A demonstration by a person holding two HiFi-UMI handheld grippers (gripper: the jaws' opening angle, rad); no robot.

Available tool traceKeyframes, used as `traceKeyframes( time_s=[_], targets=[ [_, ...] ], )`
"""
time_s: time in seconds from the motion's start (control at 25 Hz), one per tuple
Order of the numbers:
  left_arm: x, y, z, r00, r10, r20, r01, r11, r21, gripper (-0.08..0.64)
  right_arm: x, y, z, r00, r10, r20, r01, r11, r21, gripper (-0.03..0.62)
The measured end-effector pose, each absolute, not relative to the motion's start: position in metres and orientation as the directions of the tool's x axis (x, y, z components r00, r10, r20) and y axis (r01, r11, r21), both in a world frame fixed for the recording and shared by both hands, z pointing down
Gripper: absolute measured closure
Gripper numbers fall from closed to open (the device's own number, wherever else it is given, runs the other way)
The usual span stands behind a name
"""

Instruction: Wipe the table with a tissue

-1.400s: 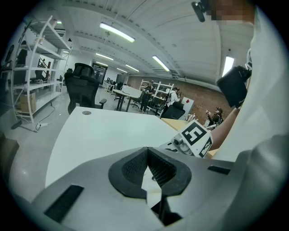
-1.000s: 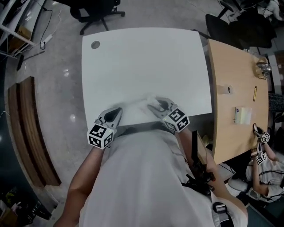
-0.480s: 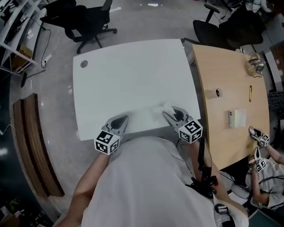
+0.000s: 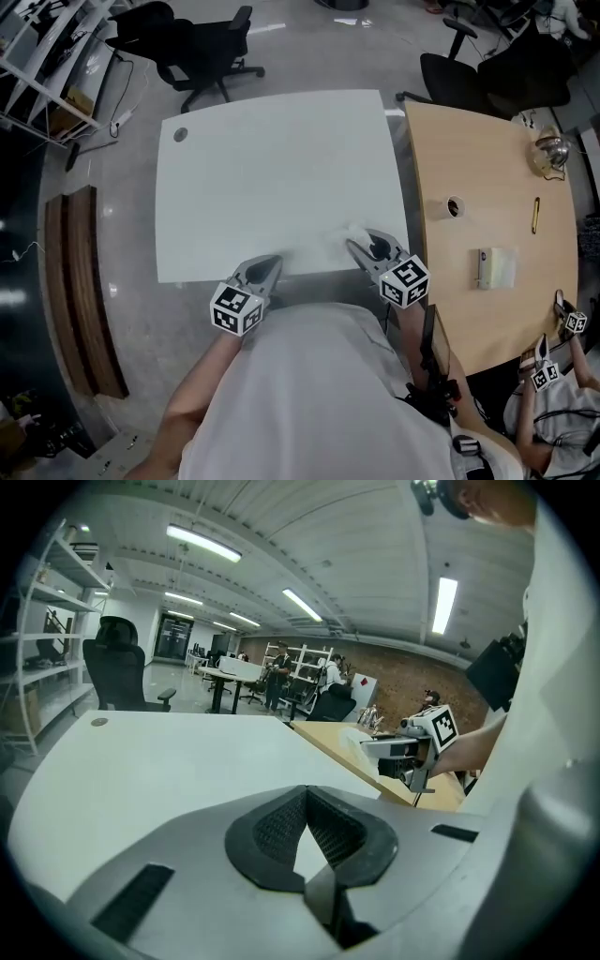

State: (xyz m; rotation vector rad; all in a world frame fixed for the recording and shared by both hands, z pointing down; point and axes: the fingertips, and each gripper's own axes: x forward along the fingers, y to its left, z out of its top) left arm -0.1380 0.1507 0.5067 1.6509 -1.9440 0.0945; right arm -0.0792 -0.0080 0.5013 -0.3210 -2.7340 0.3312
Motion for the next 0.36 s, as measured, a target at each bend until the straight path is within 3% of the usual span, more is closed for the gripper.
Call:
traceKeyframes(
  time_s=[0.36],
  targets=[
    [-0.096,0.133,0.505,-0.08,-0.881,0.466,-0.92,0.245,0.305,0.554,-0.053,-0.013,0.505,-0.897,0.304,0.32,0.22,0.936,-0.273,0.463]
  ],
)
